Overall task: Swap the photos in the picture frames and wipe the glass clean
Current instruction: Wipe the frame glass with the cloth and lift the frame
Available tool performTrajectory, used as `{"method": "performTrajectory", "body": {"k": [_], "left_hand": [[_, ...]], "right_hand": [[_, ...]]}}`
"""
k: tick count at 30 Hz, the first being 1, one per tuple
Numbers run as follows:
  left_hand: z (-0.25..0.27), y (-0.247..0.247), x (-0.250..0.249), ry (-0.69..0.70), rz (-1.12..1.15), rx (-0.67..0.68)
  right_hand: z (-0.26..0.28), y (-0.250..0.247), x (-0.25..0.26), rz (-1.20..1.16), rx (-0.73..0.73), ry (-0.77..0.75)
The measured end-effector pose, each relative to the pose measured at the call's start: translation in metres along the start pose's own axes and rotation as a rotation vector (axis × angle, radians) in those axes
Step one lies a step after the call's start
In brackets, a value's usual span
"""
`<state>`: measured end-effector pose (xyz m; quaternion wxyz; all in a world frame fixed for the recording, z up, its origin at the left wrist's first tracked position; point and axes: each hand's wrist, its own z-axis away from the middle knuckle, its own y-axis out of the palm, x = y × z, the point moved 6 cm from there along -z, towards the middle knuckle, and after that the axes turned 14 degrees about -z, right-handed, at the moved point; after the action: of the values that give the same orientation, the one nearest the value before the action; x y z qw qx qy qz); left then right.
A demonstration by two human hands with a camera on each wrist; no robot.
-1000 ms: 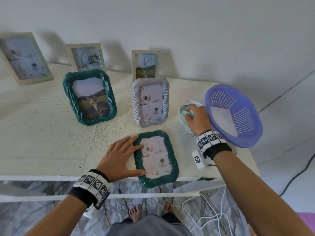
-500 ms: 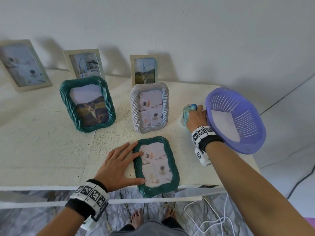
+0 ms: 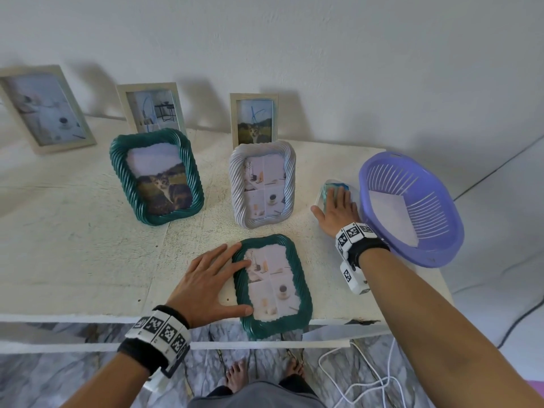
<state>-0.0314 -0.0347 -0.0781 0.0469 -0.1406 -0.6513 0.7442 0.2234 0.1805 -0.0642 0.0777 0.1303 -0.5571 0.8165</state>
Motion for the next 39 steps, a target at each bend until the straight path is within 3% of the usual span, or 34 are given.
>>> {"method": "performTrajectory", "body": {"k": [4, 8, 14, 16, 20, 23, 29, 33, 36, 39], "left_hand": [[0.002, 0.001, 0.001, 0.003, -0.009, 0.001], [0.006, -0.001, -0.007, -0.023, 0.089, -0.033], [0.026, -0.016, -0.036, -0.337, 0.231, -0.114], [0.026, -0.021, -0.046, -0.391, 0.294, -0.124], [0.023, -0.036, -0.060, -0.447, 0.355, -0.094], [0.020, -0.037, -0.066, -0.471, 0.468, -0.041], [0.014, -0.043, -0.084, -0.490, 1.150, -0.081], [0.005, -0.061, -0.088, -0.462, 1.399, -0.245], [0.004, -0.073, -0.099, -0.412, 1.597, -0.220], [0.003, -0.081, -0.105, -0.400, 1.621, -0.188]], "right_hand": [[0.024, -0.010, 0.014, -0.079, -0.139, -0.108], [0.088, -0.010, 0.030, -0.171, -0.344, -0.222], [0.162, 0.046, 0.045, -0.368, -0.142, -0.176], [0.167, 0.058, 0.047, -0.525, -0.130, -0.199], [0.164, 0.064, 0.031, -1.026, -0.124, 0.004], [0.167, 0.061, 0.035, -1.270, -0.033, 0.026], [0.204, 0.032, 0.080, -1.560, 0.225, -0.205], [0.217, 0.013, 0.090, -1.472, 0.200, -0.425], [0.221, -0.002, 0.090, -1.282, 0.096, -0.530], [0.225, -0.020, 0.088, -1.085, 0.004, -0.632]]}}
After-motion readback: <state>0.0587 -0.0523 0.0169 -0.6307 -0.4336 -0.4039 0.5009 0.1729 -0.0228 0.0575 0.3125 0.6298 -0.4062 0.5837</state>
